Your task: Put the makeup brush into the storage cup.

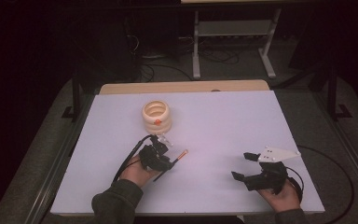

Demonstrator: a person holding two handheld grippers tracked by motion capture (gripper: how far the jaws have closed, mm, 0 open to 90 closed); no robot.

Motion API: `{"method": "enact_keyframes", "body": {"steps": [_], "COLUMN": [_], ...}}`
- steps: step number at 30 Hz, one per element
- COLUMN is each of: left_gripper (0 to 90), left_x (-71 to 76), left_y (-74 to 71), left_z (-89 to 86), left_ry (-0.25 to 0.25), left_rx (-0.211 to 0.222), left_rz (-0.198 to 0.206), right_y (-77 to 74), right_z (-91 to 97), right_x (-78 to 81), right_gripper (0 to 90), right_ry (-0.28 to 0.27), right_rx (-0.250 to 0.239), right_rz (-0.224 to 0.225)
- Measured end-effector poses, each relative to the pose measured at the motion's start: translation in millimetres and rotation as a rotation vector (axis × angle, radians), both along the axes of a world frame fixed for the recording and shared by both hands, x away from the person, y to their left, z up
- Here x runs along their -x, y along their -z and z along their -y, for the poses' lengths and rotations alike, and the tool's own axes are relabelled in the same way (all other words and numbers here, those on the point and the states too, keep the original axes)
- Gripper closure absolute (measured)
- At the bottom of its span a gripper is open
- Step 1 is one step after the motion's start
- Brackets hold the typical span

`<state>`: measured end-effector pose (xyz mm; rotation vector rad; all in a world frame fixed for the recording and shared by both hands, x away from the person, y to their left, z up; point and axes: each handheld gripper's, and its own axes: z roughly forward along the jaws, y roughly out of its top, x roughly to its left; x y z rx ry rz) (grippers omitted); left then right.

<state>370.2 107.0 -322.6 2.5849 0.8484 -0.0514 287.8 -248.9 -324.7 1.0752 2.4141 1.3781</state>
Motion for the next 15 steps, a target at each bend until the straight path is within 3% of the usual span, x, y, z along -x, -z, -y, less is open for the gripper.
{"method": "enact_keyframes", "body": {"steps": [4, 8, 15], "left_gripper": [67.4, 69.4, 72.8], "left_x": [0.1, -0.7, -3.2], "left_y": [2.5, 4.5, 5.6], "left_z": [4.5, 8.5, 8.1], "left_ry": [-0.008, 0.001, -0.002], "left_rx": [0.009, -0.031, -0.032], "left_rz": [-0.003, -0.008, -0.013], "right_y": [-1.0, -1.8, -2.1], "right_z": [-0.4, -1.4, 0.3], "right_x": [0.7, 1.1, 0.9], "right_gripper": [15.8, 15.8, 15.6], "right_ry": [-0.003, -0.006, 0.004], "right_rx": [-0.004, -0.004, -0.016], "right_rz": [0.004, 0.007, 0.011]}}
